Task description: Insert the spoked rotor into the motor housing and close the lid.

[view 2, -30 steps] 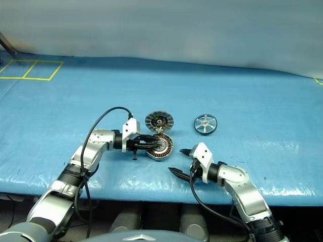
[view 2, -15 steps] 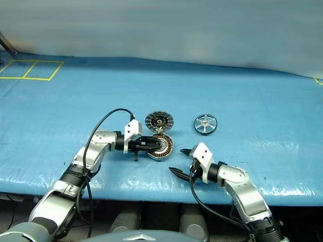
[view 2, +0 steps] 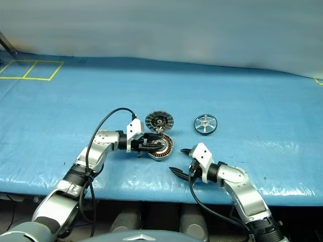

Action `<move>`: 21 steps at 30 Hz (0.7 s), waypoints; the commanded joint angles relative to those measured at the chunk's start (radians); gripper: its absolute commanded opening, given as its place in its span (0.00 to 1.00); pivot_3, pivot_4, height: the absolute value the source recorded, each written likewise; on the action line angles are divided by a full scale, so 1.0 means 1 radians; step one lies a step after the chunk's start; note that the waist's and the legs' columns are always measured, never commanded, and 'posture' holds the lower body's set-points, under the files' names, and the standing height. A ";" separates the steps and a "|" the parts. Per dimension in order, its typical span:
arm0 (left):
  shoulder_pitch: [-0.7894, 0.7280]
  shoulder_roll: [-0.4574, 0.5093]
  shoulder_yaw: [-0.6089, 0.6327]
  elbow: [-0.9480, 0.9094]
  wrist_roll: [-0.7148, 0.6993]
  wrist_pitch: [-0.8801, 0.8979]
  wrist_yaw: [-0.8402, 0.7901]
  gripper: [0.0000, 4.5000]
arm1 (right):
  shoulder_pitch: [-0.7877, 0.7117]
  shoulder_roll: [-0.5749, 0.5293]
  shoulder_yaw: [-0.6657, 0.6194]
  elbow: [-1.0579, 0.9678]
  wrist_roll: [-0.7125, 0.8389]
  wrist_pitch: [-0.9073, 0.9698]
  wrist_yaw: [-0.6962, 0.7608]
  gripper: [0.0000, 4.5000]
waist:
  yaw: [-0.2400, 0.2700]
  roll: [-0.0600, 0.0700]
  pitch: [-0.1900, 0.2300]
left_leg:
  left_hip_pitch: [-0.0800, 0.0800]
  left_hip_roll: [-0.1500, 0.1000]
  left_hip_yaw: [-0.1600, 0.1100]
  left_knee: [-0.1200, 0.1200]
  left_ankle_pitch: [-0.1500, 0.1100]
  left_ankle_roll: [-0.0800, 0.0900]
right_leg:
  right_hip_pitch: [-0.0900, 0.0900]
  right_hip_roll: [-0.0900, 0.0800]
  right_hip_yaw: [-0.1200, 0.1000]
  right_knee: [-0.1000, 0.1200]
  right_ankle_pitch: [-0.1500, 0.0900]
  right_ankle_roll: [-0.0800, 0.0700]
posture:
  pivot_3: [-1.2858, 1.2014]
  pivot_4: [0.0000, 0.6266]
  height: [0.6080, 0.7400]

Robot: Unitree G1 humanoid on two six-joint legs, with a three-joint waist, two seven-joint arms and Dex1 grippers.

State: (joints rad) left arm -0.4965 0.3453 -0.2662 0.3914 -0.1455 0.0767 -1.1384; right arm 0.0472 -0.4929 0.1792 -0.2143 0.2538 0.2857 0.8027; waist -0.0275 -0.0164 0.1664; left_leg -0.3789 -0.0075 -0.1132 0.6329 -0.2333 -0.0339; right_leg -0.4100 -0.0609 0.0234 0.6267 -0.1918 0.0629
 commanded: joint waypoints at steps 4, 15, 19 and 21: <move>0.008 0.012 0.023 -0.056 -0.031 0.003 -0.021 0.43 | -0.013 0.005 -0.005 -0.032 0.001 -0.021 -0.001 0.97 | -0.001 0.000 0.000 | 0.000 0.000 0.000 0.000 0.000 0.000 | 0.000 0.000 0.000 0.000 0.000 0.000 | 0.52 0.24 1.00; 0.104 0.077 0.099 -0.260 -0.113 0.089 0.012 0.35 | -0.023 0.013 -0.016 -0.038 0.014 -0.017 -0.001 0.97 | -0.003 0.000 0.000 | 0.000 0.000 0.000 0.000 0.000 0.000 | 0.000 0.000 0.000 0.000 0.000 0.000 | 0.52 0.24 1.00; 0.117 0.083 0.100 -0.265 -0.124 0.110 0.018 0.06 | -0.035 0.014 -0.013 -0.025 0.009 -0.021 0.001 0.97 | -0.002 0.000 0.000 | 0.000 0.000 0.000 0.001 0.000 0.000 | 0.000 0.000 0.000 0.001 0.000 0.000 | 0.52 0.24 1.00; 0.102 0.064 0.092 -0.234 -0.115 0.105 0.030 0.00 | -0.047 0.016 -0.008 -0.018 0.004 -0.022 0.002 0.97 | 0.001 0.000 0.000 | 0.000 0.000 0.000 0.002 0.000 0.000 | 0.001 0.000 0.000 0.001 0.000 0.000 | 0.52 0.24 1.00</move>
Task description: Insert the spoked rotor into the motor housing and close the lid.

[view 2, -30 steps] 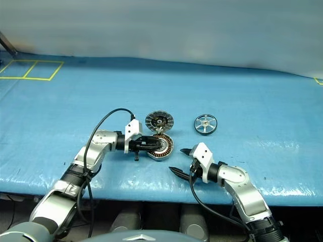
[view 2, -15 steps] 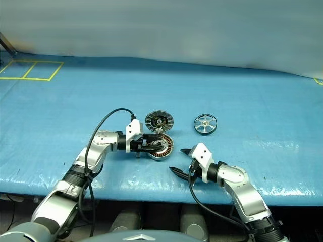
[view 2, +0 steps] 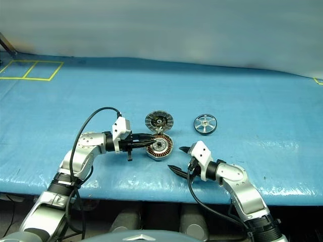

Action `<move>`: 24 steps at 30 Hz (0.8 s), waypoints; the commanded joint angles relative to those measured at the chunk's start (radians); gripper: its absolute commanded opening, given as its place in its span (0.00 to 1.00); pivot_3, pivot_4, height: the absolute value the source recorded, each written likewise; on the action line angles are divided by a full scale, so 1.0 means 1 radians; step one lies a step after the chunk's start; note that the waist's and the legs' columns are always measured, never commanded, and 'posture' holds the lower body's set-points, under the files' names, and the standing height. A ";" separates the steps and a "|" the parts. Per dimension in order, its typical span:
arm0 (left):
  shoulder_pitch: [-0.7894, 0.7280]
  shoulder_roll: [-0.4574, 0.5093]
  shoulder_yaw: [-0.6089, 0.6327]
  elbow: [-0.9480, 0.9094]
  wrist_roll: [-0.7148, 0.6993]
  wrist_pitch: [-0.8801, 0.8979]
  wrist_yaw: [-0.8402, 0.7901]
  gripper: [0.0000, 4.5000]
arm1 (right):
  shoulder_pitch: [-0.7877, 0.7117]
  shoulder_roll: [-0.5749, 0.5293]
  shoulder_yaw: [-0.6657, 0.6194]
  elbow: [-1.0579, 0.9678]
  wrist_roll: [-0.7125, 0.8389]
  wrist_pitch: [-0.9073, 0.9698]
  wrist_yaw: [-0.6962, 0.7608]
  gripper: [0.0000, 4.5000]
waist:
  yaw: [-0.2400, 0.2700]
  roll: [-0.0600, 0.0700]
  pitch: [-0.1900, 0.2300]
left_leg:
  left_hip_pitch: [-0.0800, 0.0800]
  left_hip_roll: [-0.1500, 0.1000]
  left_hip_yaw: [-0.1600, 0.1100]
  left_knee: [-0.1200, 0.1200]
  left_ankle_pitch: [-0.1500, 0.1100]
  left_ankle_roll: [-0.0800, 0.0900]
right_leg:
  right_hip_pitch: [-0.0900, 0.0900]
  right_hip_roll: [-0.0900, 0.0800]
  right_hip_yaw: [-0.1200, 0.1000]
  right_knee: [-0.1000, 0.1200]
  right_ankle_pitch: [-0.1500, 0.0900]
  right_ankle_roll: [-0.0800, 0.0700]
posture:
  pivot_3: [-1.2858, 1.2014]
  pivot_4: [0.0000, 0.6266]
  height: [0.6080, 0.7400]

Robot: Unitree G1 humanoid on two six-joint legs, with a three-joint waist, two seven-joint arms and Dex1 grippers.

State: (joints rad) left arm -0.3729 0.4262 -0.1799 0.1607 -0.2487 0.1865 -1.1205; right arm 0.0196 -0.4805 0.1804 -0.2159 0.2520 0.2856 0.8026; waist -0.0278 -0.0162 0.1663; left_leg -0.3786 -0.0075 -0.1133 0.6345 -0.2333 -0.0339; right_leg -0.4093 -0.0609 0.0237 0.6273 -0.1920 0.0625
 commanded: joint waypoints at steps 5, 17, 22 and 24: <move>-0.068 -0.062 -0.020 0.065 0.032 -0.024 0.052 0.00 | -0.026 0.006 -0.007 -0.009 -0.001 -0.028 0.000 0.97 | 0.003 0.000 0.000 | 0.000 0.000 0.000 0.002 0.000 0.000 | 0.001 0.000 0.000 0.000 0.000 0.000 | 0.52 0.24 1.00; -0.134 -0.088 -0.097 0.194 0.109 -0.075 0.018 0.00 | 0.013 0.005 -0.014 -0.035 -0.007 -0.032 -0.031 0.97 | 0.000 0.000 0.000 | 0.000 0.000 0.000 0.003 0.000 0.000 | 0.001 0.000 0.000 0.001 0.001 0.001 | 0.52 0.24 1.00; -0.122 -0.077 -0.141 0.203 0.160 -0.065 0.018 0.00 | 0.019 0.004 -0.015 -0.035 -0.005 -0.030 -0.035 0.97 | 0.001 0.000 0.000 | 0.000 0.000 0.000 0.003 0.000 0.000 | 0.001 0.000 0.000 0.001 0.001 0.001 | 0.52 0.24 1.00; -0.116 -0.077 -0.145 0.205 0.168 -0.083 0.022 0.00 | 0.016 0.004 -0.013 -0.034 -0.007 -0.030 -0.038 0.97 | 0.001 0.000 0.000 | 0.000 0.000 0.000 0.003 0.000 0.000 | 0.001 0.000 0.000 0.001 0.001 0.001 | 0.52 0.24 1.00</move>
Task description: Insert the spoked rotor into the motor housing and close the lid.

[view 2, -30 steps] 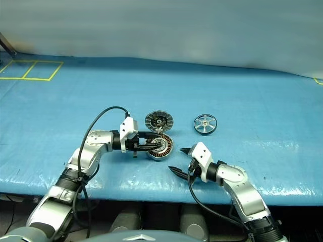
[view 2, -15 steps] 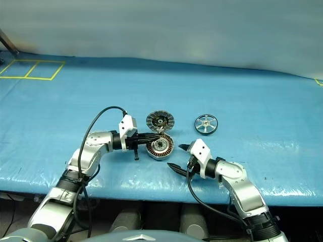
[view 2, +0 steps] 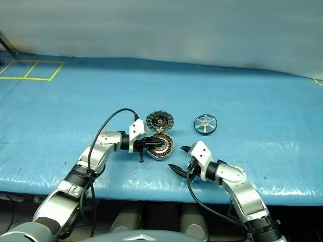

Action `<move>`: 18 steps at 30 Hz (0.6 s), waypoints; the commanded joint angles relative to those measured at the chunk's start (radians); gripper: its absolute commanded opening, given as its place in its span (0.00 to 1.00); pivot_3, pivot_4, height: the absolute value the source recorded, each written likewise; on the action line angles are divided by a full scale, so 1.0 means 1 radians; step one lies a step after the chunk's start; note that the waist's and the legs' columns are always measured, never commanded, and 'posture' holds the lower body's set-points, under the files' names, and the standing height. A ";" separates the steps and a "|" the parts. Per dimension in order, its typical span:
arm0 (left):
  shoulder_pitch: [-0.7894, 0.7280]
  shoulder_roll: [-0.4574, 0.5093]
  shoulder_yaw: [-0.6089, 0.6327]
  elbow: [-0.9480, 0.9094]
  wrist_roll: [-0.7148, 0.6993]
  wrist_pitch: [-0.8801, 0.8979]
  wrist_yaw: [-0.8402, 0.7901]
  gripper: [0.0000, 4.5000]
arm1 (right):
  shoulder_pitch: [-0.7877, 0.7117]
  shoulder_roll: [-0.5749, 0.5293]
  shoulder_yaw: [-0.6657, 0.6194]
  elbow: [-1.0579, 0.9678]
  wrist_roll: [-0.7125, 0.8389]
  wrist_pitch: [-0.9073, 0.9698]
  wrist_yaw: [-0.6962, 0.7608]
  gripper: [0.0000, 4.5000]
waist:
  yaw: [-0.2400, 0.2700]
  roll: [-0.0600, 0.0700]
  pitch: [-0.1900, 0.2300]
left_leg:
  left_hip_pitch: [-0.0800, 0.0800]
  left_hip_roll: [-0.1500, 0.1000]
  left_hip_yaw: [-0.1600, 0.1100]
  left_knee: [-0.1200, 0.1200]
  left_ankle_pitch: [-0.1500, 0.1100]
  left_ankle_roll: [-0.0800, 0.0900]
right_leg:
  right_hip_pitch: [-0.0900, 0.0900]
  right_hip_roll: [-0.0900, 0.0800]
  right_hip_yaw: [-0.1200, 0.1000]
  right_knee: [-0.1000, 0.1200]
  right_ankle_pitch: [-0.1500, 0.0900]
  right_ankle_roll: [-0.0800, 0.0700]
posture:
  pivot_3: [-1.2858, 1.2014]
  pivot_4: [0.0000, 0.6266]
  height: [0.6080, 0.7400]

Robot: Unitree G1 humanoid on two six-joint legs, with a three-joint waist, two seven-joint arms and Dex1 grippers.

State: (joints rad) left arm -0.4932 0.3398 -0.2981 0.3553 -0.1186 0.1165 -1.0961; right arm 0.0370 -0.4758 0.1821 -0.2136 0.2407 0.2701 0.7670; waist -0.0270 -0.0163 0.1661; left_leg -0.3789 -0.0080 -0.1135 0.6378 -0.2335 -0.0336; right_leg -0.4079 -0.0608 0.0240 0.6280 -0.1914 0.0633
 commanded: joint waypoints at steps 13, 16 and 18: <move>0.035 0.024 0.022 -0.032 0.004 -0.008 0.029 0.00 | -0.022 0.003 -0.005 -0.022 -0.004 -0.016 -0.004 0.97 | -0.010 0.000 0.000 | 0.000 0.000 0.000 0.003 0.000 0.000 | 0.001 0.000 0.000 0.001 0.000 0.000 | 0.52 0.24 1.00; 0.018 0.020 0.049 -0.049 -0.023 0.000 0.045 0.00 | -0.025 0.003 -0.003 -0.019 -0.003 -0.016 -0.001 0.97 | -0.009 0.000 0.000 | 0.000 0.000 0.000 0.003 0.000 0.000 | 0.000 0.000 0.000 0.001 0.000 0.000 | 0.52 0.24 1.00; 0.004 0.022 0.055 -0.058 -0.024 -0.003 0.049 0.00 | -0.027 0.003 -0.002 -0.018 -0.004 -0.016 -0.001 0.97 | -0.008 0.000 0.000 | 0.000 0.000 0.000 0.003 0.000 0.000 | 0.000 0.000 0.000 0.001 0.000 0.000 | 0.52 0.24 1.00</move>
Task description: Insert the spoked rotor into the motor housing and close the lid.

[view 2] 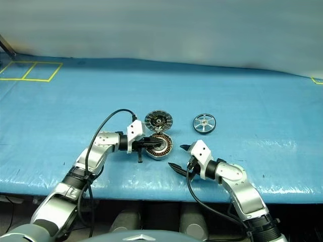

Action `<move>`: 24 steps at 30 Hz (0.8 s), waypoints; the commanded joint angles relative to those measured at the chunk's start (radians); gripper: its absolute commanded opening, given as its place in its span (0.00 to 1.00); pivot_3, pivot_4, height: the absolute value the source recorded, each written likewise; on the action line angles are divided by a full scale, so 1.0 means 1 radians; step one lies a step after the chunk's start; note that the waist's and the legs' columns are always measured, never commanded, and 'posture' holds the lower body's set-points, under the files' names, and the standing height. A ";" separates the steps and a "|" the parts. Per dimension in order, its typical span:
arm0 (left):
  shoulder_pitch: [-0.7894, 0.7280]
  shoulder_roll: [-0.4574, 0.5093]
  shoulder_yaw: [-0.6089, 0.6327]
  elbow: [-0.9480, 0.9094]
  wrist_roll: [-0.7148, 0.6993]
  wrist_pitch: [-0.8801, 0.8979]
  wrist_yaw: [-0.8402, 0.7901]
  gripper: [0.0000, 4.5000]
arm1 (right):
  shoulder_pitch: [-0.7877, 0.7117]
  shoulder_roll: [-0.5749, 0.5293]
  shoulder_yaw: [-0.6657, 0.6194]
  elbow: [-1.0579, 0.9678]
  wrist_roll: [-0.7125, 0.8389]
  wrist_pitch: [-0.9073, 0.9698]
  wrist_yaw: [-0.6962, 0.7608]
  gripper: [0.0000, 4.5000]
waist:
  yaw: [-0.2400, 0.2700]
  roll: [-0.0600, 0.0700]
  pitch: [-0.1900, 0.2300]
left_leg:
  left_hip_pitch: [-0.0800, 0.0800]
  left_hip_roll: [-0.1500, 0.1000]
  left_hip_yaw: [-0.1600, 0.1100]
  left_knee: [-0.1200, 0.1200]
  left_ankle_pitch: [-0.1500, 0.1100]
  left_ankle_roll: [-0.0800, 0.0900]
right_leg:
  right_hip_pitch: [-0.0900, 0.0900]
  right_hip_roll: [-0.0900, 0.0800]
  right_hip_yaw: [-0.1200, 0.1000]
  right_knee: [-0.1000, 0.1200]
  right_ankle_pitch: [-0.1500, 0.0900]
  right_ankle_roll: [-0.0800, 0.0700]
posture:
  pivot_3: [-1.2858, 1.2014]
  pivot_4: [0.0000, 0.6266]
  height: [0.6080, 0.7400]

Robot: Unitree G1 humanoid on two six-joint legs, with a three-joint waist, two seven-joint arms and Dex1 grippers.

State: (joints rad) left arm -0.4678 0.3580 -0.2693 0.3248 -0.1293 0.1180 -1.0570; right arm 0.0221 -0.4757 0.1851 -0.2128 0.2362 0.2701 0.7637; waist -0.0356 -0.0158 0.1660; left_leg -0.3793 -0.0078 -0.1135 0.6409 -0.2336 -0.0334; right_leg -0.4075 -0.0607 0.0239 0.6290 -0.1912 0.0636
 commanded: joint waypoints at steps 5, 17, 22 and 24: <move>-0.033 0.008 0.015 -0.045 -0.009 -0.001 -0.015 0.00 | -0.013 0.005 -0.003 -0.018 0.000 -0.018 0.002 0.97 | 0.002 0.000 0.000 | -0.001 0.000 0.000 0.000 0.000 0.001 | 0.000 0.000 0.000 0.000 0.000 0.000 | 0.52 0.24 1.00; -0.003 0.021 -0.049 -0.055 0.013 0.043 -0.084 0.00 | 0.000 0.004 -0.004 -0.026 -0.002 -0.016 -0.001 0.97 | 0.001 0.000 0.000 | -0.001 0.000 0.000 0.001 0.000 0.001 | 0.000 0.000 0.000 0.000 0.000 0.000 | 0.52 0.24 1.00; 0.034 0.063 -0.091 -0.039 0.062 0.078 -0.071 0.00 | 0.001 0.006 -0.004 -0.026 -0.005 -0.020 -0.004 0.97 | 0.000 0.000 0.000 | 0.000 0.000 0.000 0.001 0.000 0.001 | 0.000 0.000 0.000 0.000 0.000 0.000 | 0.52 0.24 1.00; 0.037 0.070 -0.090 -0.039 0.069 0.073 -0.058 0.00 | 0.001 0.006 -0.004 -0.025 -0.007 -0.020 -0.004 0.97 | -0.001 0.001 -0.001 | 0.000 0.000 0.000 0.001 0.000 0.001 | 0.000 0.000 0.000 0.000 0.000 0.000 | 0.52 0.24 1.00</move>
State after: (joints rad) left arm -0.4609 0.4029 -0.3330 0.2601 -0.1071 0.1662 -1.1244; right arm 0.0233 -0.4719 0.1863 -0.2121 0.2308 0.2695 0.7622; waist -0.0361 -0.0153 0.1653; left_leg -0.3790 -0.0077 -0.1134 0.6417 -0.2341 -0.0326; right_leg -0.4070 -0.0607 0.0240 0.6288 -0.1912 0.0637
